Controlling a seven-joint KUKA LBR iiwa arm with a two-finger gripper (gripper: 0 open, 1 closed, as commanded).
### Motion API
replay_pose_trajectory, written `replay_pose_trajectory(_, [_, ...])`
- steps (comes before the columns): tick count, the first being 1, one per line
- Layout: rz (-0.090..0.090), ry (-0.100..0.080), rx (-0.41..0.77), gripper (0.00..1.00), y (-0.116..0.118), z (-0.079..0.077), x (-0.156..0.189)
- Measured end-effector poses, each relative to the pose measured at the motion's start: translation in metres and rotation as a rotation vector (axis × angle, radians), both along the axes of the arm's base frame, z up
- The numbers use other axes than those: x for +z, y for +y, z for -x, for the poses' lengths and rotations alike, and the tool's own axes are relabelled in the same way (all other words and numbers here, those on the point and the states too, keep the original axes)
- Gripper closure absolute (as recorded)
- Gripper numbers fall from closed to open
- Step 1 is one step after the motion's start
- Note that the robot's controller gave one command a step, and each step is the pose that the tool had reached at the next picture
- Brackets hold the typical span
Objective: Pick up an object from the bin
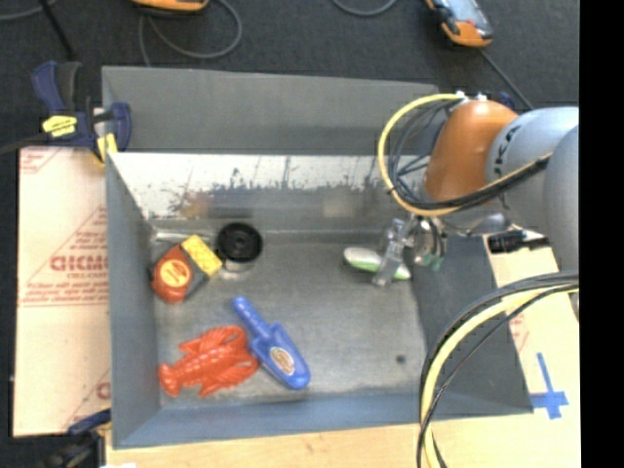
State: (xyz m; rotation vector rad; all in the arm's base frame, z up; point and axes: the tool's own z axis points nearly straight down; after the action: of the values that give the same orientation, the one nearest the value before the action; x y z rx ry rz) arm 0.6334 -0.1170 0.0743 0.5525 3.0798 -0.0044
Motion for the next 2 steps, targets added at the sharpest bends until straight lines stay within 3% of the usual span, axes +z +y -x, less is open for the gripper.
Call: replay_pose_trajectory(2, [-0.004,0.014,0.000,1.00,0.000,0.003,0.025])
